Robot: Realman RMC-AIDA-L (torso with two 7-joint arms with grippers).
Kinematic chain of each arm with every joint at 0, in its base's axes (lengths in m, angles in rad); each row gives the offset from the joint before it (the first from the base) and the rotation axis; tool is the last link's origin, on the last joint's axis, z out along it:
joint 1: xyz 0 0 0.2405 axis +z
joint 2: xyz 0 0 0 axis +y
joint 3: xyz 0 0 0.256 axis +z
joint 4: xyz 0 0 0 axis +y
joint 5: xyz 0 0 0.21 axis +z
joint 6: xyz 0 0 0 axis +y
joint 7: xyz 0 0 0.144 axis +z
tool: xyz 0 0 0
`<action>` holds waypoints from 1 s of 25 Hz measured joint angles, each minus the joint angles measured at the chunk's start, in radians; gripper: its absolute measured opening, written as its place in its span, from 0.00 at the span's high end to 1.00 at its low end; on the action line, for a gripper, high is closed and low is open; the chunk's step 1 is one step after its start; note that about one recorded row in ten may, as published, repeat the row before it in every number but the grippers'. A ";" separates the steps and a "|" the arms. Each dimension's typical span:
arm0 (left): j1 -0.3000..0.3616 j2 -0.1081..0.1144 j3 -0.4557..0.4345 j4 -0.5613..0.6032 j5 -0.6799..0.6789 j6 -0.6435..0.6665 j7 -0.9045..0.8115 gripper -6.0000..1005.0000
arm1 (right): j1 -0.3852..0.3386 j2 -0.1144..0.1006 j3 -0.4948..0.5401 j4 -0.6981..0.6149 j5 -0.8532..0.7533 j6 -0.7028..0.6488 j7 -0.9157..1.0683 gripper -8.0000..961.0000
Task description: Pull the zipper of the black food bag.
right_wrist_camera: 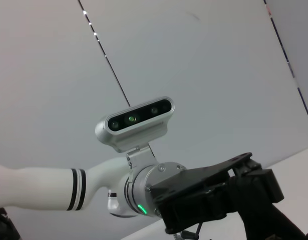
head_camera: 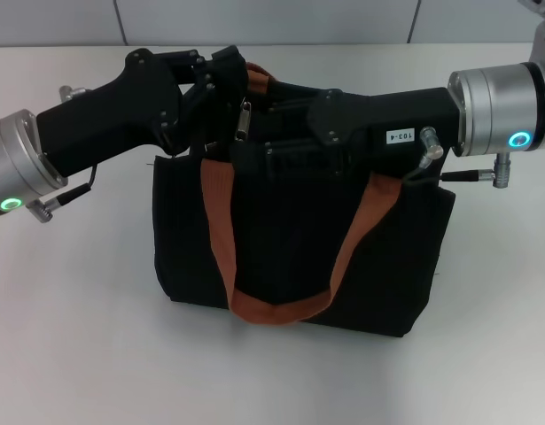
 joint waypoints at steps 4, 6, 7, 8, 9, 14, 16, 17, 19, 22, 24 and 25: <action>-0.001 0.000 0.000 -0.002 0.000 -0.002 0.001 0.94 | -0.001 0.000 0.001 0.001 0.000 0.010 0.026 0.36; -0.002 0.000 0.000 -0.002 0.000 -0.002 0.002 0.94 | 0.002 0.000 -0.001 0.001 0.000 0.015 0.039 0.36; -0.002 0.000 0.000 -0.002 0.000 -0.002 0.002 0.94 | 0.003 0.000 -0.001 0.002 0.000 0.016 0.045 0.36; -0.003 0.000 0.000 -0.002 0.000 -0.002 0.002 0.94 | 0.005 0.000 -0.001 0.003 0.000 0.017 0.051 0.37; -0.003 0.000 0.000 -0.002 0.000 -0.002 0.002 0.94 | 0.007 0.000 -0.001 0.003 0.000 0.017 0.056 0.37; -0.003 0.000 0.000 -0.002 0.000 -0.001 0.002 0.94 | 0.010 0.000 0.000 0.004 0.005 0.031 0.069 0.37; -0.003 0.000 0.000 -0.002 0.000 -0.001 0.004 0.94 | 0.010 0.000 0.000 0.006 0.009 0.043 0.073 0.41; -0.003 0.000 0.000 -0.002 0.000 -0.001 0.004 0.94 | 0.011 0.000 0.000 0.009 0.011 0.051 0.073 0.44; -0.003 0.000 0.000 -0.002 0.000 -0.001 0.007 0.94 | 0.011 0.000 0.000 0.014 0.018 0.061 0.074 0.52; -0.004 0.000 0.000 -0.003 0.000 -0.001 0.015 0.94 | 0.023 0.001 -0.003 0.030 0.022 0.070 0.082 0.63; -0.005 0.000 0.000 -0.004 0.001 -0.001 0.016 0.94 | 0.034 0.000 -0.019 0.038 0.022 0.074 0.088 0.70; -0.005 0.000 0.000 -0.004 0.001 -0.001 0.016 0.94 | 0.037 0.000 -0.033 0.038 0.022 0.078 0.094 0.74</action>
